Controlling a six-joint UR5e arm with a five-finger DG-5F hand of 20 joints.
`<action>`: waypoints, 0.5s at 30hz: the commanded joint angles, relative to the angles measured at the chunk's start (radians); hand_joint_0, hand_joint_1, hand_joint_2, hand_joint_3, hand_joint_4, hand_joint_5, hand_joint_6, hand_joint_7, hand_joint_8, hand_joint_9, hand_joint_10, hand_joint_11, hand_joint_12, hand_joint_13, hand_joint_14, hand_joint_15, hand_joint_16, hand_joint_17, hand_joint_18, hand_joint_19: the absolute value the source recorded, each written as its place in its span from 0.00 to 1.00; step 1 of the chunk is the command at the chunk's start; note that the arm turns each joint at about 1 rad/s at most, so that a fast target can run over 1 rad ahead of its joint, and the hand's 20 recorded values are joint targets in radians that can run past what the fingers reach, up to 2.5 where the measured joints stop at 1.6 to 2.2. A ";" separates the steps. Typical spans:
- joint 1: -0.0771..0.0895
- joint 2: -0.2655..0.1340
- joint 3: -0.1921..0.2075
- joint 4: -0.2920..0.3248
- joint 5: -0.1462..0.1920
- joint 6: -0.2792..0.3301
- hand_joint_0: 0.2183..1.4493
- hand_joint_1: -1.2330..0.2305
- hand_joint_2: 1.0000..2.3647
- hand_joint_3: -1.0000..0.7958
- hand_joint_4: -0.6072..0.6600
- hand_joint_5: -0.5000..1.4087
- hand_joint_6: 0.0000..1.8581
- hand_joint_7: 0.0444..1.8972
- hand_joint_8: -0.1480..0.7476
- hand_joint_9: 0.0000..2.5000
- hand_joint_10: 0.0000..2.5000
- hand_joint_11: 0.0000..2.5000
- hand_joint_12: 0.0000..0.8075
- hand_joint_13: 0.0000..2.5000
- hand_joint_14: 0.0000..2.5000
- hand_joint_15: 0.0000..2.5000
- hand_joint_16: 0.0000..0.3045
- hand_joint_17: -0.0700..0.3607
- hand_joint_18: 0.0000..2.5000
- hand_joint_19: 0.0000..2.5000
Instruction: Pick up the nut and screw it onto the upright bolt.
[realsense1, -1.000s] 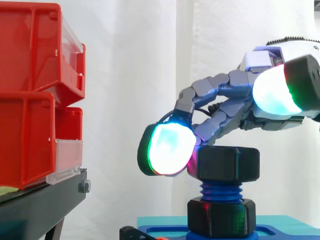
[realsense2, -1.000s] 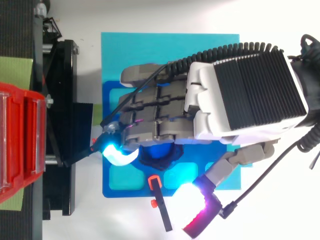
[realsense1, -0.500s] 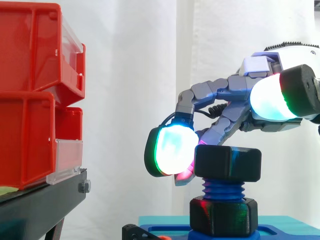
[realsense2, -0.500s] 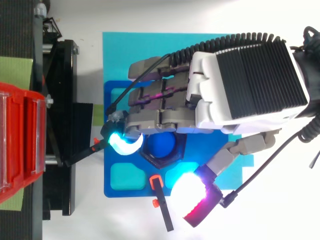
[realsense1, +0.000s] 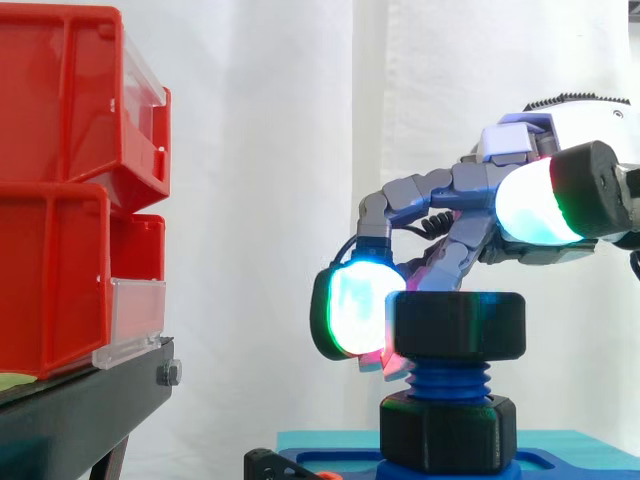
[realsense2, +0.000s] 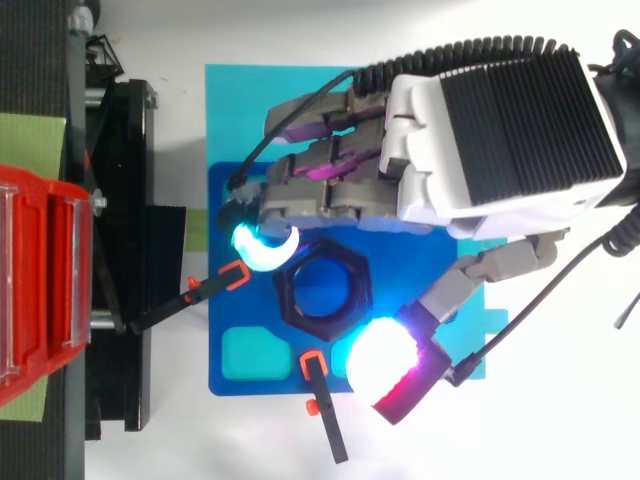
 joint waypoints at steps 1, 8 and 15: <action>-0.008 0.000 0.000 -0.003 -0.006 -0.010 0.24 0.63 0.00 0.28 0.65 0.26 0.27 0.76 0.50 0.39 0.00 0.00 0.32 0.31 0.00 0.00 0.08 0.29 0.21 0.00; -0.027 0.000 0.000 -0.029 -0.018 -0.048 0.25 0.63 0.00 0.28 0.63 0.27 0.27 0.81 0.48 0.41 0.00 0.00 0.31 0.32 0.00 0.00 0.08 0.29 0.22 0.00; -0.041 0.002 0.000 -0.090 -0.022 -0.071 0.25 0.62 0.00 0.28 0.57 0.30 0.27 0.82 0.43 0.49 0.00 0.00 0.29 0.36 0.00 0.00 0.07 0.28 0.24 0.00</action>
